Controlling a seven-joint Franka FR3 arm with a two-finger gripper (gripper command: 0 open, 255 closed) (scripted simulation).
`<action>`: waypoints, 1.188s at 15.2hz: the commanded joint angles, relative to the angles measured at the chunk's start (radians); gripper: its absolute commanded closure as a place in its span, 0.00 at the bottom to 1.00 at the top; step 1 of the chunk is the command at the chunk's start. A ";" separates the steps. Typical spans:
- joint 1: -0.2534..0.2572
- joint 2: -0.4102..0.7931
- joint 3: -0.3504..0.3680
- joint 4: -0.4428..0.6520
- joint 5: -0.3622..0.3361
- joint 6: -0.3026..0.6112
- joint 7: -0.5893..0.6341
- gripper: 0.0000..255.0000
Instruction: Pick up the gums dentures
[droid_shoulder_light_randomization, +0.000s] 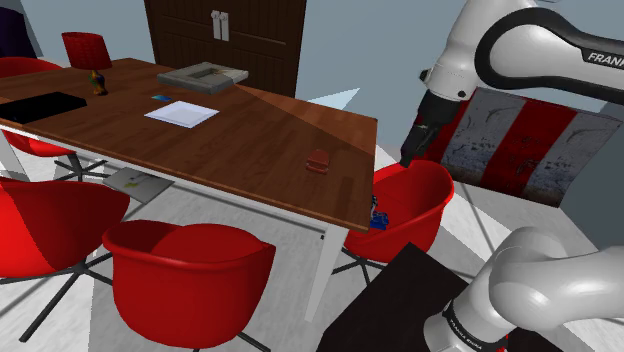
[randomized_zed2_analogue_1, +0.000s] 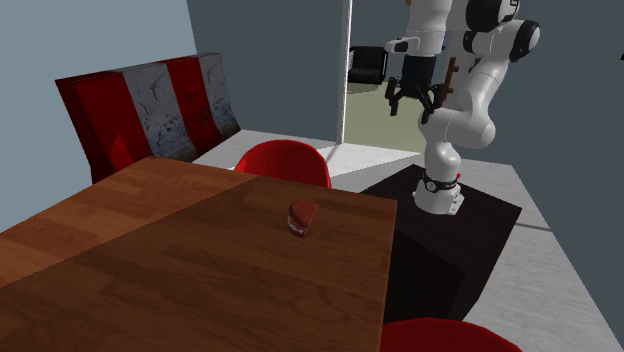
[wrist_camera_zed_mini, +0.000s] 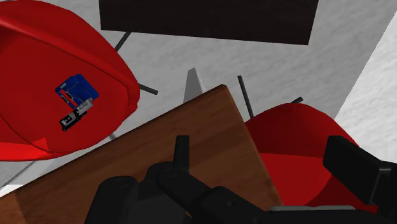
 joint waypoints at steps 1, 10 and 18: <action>0.000 0.000 0.000 0.000 0.000 0.000 0.000 0.00; -0.006 0.305 -0.031 0.055 -0.036 0.266 -0.048 0.00; -0.010 0.604 -0.053 0.198 -0.051 0.438 -0.085 0.00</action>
